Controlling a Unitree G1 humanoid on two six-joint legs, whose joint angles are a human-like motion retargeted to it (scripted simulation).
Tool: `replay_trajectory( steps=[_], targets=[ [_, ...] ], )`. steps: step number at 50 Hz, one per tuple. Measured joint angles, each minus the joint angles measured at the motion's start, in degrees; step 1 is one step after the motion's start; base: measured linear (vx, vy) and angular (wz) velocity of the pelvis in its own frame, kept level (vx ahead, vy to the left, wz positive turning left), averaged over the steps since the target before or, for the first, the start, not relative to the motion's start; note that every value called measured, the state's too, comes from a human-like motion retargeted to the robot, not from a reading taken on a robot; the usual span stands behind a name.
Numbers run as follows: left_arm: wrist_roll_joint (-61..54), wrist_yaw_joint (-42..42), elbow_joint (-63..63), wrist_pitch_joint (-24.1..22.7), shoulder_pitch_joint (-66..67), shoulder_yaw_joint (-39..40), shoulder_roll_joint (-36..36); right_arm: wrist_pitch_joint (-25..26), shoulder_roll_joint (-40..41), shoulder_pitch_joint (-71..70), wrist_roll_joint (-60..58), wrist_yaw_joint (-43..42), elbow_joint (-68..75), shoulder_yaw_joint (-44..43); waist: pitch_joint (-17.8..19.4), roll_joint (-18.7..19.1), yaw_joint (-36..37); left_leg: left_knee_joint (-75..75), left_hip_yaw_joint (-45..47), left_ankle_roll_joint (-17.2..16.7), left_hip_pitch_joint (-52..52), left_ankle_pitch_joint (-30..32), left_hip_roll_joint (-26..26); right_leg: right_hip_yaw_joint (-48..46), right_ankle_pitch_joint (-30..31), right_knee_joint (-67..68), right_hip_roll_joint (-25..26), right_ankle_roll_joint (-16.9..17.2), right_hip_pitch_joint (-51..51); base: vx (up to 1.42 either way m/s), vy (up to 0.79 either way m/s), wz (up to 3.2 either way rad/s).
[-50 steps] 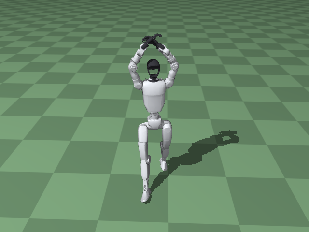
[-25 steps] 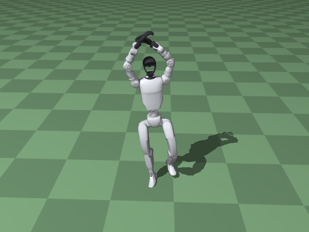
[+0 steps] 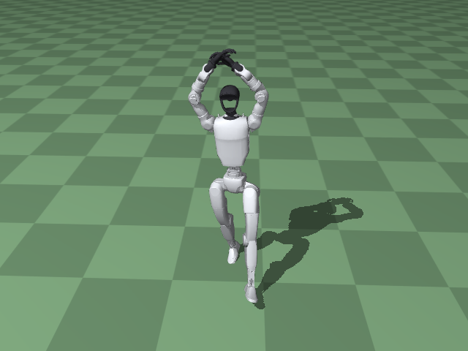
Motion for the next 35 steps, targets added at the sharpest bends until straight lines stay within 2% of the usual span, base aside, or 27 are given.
replay_trajectory(
  steps=[5,7,13,15,18,22,25,27,30,35],
  targets=[
    [9.51,5.87,1.3,-0.55,-0.4,0.0,3.8,0.25,-4.15,0.25,-14.73,-5.59,1.86,0.0,-2.14,0.38,-0.98,0.0,-10.12,0.0,6.13,3.09,-2.56,5.12,-1.59,1.03,-0.74,0.0,3.5,0.56,0.21,-0.73],
    [14.39,8.44,2.32,-0.98,-0.78,0.0,5.56,0.25,-6.09,0.49,-20.03,-7.24,3.24,0.0,-3.19,0.34,-2.37,0.0,-11.44,0.0,7.03,3.64,-3.98,6.23,-1.21,1.49,-1.34,0.0,4.29,0.53,0.26,-0.38],
    [25.24,13.91,4.06,0.22,-1.91,0.0,10.12,-0.8,-12.3,3.41,-25.09,-10.84,2.94,0.0,-5.38,0.13,-6.75,0.0,-6.13,0.0,9.96,0.63,-4.63,6.81,4.63,6.24,-3.74,0.0,2.14,0.43,0.24,-0.5],
    [26.99,14.68,3.74,1.19,-1.61,0.0,11.0,-1.27,-14.69,5.39,-24.76,-11.59,1.19,0.0,-5.58,0.47,-7.31,0.0,-2.91,0.0,10.69,0.37,-4.11,3.07,5.97,9.89,-5.28,0.0,-0.97,0.26,0.3,-1.22],
    [27.96,14.54,1.63,1.65,1.15,0.0,11.93,-1.07,-17.76,9.68,-28.18,-12.16,-1.19,0.0,-6.18,0.35,-7.31,0.0,3.17,0.0,11.45,-0.7,-3.86,-9.45,5.1,14.1,-10.76,0.0,-5.95,0.21,0.32,-1.82],
    [28.56,11.73,-4.57,0.94,10.25,0.0,14.62,1.02,-20.76,18.14,-41.8,-11.73,-4.33,0.0,-6.07,-1.4,-6.48,0.22,13.13,0.0,15.78,-3.9,-5.13,-30.89,2.32,17.25,-20.22,-0.08,-6.12,0.25,0.27,-2.36],
    [29.17,7.46,-9.48,0.89,18.45,0.0,18.58,3.09,-22.22,24.02,-54.42,-10.39,-7.32,0.0,-5.25,-2.31,-6.05,2.11,20.8,0.0,18.83,-6.24,-4.58,-44.3,0.18,17.62,-23.23,-0.71,-4.31,0.16,0.11,-2.58],
    [29.42,5.35,-11.63,1.37,22.92,0.0,22.22,4.0,-22.82,26.4,-60.22,-9.76,-9.62,0.0,-4.47,-2.91,-6.71,3.61,25.33,0.0,20.23,-7.29,-3.89,-45.77,-1.69,15.92,-21.67,0.0,-5.02,0.05,-0.06,-2.41],
    [28.98,5.22,-13.6,2.13,27.73,0.0,28.17,4.52,-23.93,28.44,-63.7,-10.44,-12.89,0.0,-3.27,-4.17,-8.62,5.44,31.55,0.59,21.44,-8.18,-3.11,-42.17,-3.65,12.32,-17.66,0.0,-7.97,-0.01,-0.11,-2.06],
    [26.52,8.64,-16.36,2.16,32.92,0.0,36.81,3.98,-28.62,32.56,-62.12,-13.33,-16.08,0.0,-1.39,-6.49,-13.15,5.97,37.94,3.75,23.31,-9.07,-4.82,-41.25,-3.13,7.92,-18.31,-1.39,-7.92,0.01,-0.01,-1.27]
  ],
)
